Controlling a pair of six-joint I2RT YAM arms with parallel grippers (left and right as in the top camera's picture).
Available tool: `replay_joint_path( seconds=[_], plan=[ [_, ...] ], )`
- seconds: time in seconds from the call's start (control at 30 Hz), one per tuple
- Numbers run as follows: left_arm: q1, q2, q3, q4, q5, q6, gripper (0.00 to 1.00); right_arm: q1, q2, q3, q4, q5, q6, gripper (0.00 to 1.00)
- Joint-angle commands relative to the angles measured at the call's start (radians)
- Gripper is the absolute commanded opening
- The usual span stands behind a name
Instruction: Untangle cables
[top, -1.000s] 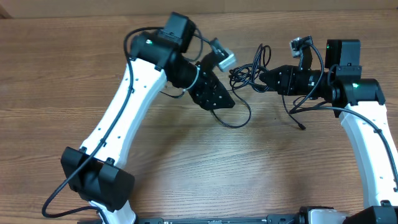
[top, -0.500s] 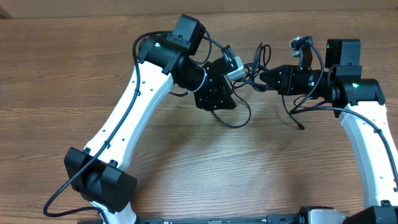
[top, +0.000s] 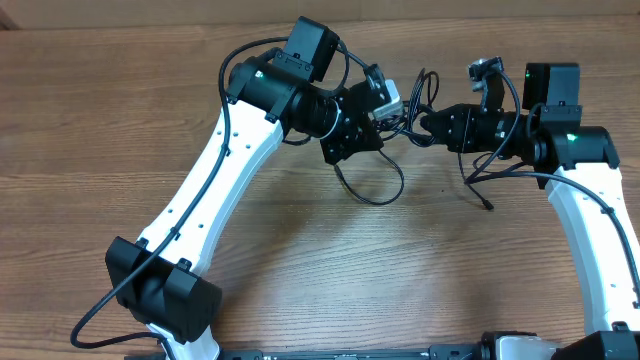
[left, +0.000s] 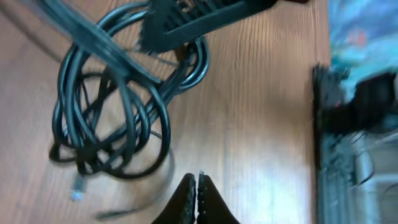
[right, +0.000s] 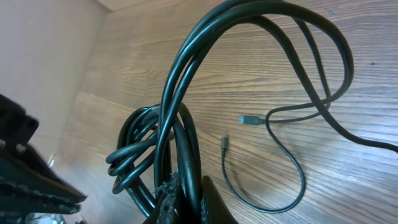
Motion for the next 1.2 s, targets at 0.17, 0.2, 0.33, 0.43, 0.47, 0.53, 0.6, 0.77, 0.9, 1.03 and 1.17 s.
replay_joint_path(
  seconds=[0.17, 0.2, 0.33, 0.43, 0.47, 0.53, 0.6, 0.77, 0.9, 1.03, 1.17],
  plan=[
    [-0.008, -0.035, 0.019, -0.037, 0.294, -0.481, 0.55, -0.005, 0.001, 0.026, 0.007, 0.024, -0.013, 0.04],
    [-0.008, -0.035, 0.019, -0.032, 0.314, -0.512, 0.73, -0.005, 0.001, 0.026, 0.006, 0.023, -0.013, 0.04],
    [-0.008, -0.035, 0.019, 0.050, 0.321, -0.679, 0.90, -0.005, 0.001, 0.026, -0.002, 0.024, -0.013, 0.04],
    [-0.008, -0.035, 0.019, 0.081, 0.259, -0.861, 0.87, -0.005, 0.001, 0.026, -0.005, 0.024, -0.013, 0.04],
    [-0.008, -0.035, 0.019, 0.075, 0.214, -0.947, 0.87, -0.005, 0.001, 0.026, -0.005, 0.023, -0.013, 0.04],
    [-0.008, -0.035, 0.018, 0.044, 0.138, -1.089, 0.98, -0.006, 0.001, 0.026, -0.004, 0.024, -0.013, 0.04],
    [-0.008, -0.035, 0.018, -0.002, 0.069, -1.224, 1.00, -0.006, 0.001, 0.026, -0.004, 0.024, -0.013, 0.04],
    [-0.016, -0.035, 0.018, -0.053, -0.004, -1.384, 1.00, -0.005, 0.001, 0.026, -0.003, 0.024, -0.013, 0.04],
    [-0.029, -0.035, 0.018, -0.052, -0.078, -1.514, 1.00, -0.005, 0.001, 0.026, 0.002, 0.023, -0.012, 0.04],
    [-0.045, -0.035, 0.018, -0.052, -0.148, -1.696, 1.00, -0.005, 0.001, 0.026, 0.001, 0.019, -0.008, 0.04],
    [-0.054, -0.034, 0.018, -0.048, -0.180, -1.852, 1.00, -0.005, 0.001, 0.026, 0.001, 0.019, -0.005, 0.04]
  ],
)
